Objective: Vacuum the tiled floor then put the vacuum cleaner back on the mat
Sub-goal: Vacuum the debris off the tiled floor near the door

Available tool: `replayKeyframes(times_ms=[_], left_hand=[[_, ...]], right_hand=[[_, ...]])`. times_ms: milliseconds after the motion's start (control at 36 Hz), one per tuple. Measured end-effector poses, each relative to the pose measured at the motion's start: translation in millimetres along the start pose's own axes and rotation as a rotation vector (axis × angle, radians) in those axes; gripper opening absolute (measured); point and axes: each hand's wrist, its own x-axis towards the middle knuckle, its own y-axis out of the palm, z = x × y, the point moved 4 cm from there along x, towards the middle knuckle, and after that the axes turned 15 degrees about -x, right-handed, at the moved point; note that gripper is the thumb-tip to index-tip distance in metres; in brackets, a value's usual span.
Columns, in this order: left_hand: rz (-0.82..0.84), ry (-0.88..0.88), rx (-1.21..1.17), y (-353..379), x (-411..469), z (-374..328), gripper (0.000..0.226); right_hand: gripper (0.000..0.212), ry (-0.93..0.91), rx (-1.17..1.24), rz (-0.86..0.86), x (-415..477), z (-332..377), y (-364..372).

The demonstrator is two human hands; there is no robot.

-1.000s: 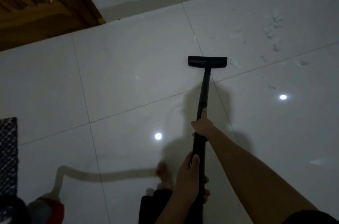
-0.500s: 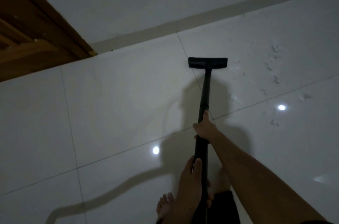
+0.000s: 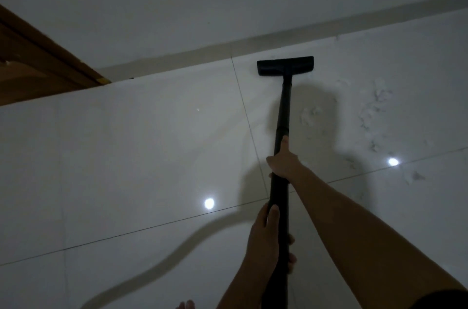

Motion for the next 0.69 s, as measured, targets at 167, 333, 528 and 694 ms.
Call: replayKeyframes(times_ms=[167,333,528,694], left_hand=[[0.046,-0.053,-0.094,52.9,26.7,-17.2,0.032],[0.083,-0.042,-0.101,95.0,54.2,-31.2,0.031],[0.129,-0.049,-0.126,129.0,75.0,-34.2,0.036],[0.154,-0.029,-0.059,152.2,75.8,-36.0,0.034]], right_hand=[[0.085,0.038,-0.021,-0.043,25.1,-5.7,-56.0],[0.086,0.077,-0.024,-0.081,51.5,-16.3,-103.4],[0.089,0.101,-0.081,-0.148,74.3,-31.7,-135.4],[0.085,0.098,-0.071,-0.229,72.7,-49.9,-156.5]])
